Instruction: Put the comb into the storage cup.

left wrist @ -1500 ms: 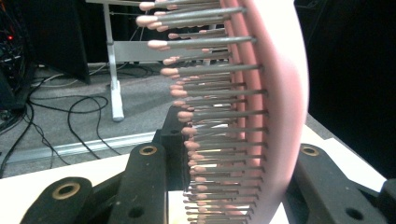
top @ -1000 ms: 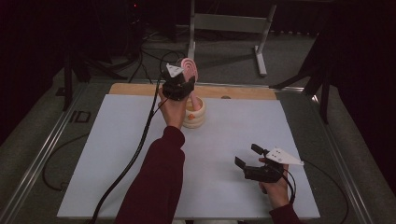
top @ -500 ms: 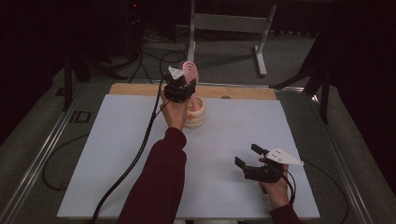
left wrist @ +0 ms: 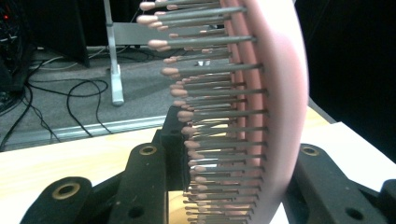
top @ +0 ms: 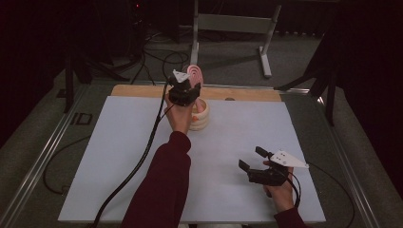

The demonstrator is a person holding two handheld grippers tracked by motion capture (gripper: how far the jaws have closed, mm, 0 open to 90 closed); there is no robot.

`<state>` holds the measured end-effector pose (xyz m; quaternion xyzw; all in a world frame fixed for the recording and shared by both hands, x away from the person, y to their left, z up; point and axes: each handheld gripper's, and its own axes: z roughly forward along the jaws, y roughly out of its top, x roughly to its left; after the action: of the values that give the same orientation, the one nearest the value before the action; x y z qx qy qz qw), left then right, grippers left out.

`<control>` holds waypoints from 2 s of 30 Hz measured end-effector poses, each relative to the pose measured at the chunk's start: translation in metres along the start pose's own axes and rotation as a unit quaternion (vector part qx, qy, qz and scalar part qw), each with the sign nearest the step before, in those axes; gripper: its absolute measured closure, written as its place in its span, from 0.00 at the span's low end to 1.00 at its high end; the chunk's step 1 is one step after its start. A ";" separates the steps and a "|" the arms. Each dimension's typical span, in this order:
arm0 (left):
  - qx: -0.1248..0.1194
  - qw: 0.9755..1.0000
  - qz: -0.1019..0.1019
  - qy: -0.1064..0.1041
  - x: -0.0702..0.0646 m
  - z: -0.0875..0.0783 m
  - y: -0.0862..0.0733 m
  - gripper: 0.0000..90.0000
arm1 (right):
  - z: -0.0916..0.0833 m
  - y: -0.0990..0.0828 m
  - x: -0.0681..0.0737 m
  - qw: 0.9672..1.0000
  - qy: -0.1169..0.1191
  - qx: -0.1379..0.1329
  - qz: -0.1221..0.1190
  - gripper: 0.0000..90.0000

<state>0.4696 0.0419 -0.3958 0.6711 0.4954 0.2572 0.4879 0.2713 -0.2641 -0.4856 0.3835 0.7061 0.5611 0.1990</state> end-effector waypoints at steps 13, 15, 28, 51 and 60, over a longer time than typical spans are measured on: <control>0.006 1.000 -0.005 -0.002 -0.005 0.006 -0.008 0.71 | 0.000 0.000 0.000 1.000 0.000 0.000 0.000 0.11; 0.008 1.000 -0.007 -0.002 -0.006 0.006 -0.009 0.71 | 0.000 0.000 0.000 1.000 0.001 0.000 0.000 0.11; 0.005 1.000 -0.020 0.014 -0.002 0.006 -0.017 0.71 | 0.001 -0.001 -0.001 1.000 0.000 0.002 -0.002 0.11; 0.018 1.000 -0.019 0.015 -0.007 0.013 -0.031 0.71 | 0.001 -0.001 -0.001 1.000 -0.001 0.001 -0.003 0.11; 0.013 0.999 -0.035 0.011 -0.004 0.013 -0.038 0.71 | 0.002 -0.001 -0.001 1.000 0.000 0.002 -0.001 0.11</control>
<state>0.4629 0.0345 -0.4344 0.6569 0.5273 0.2409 0.4821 0.2730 -0.2637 -0.4869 0.3831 0.7077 0.5593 0.1989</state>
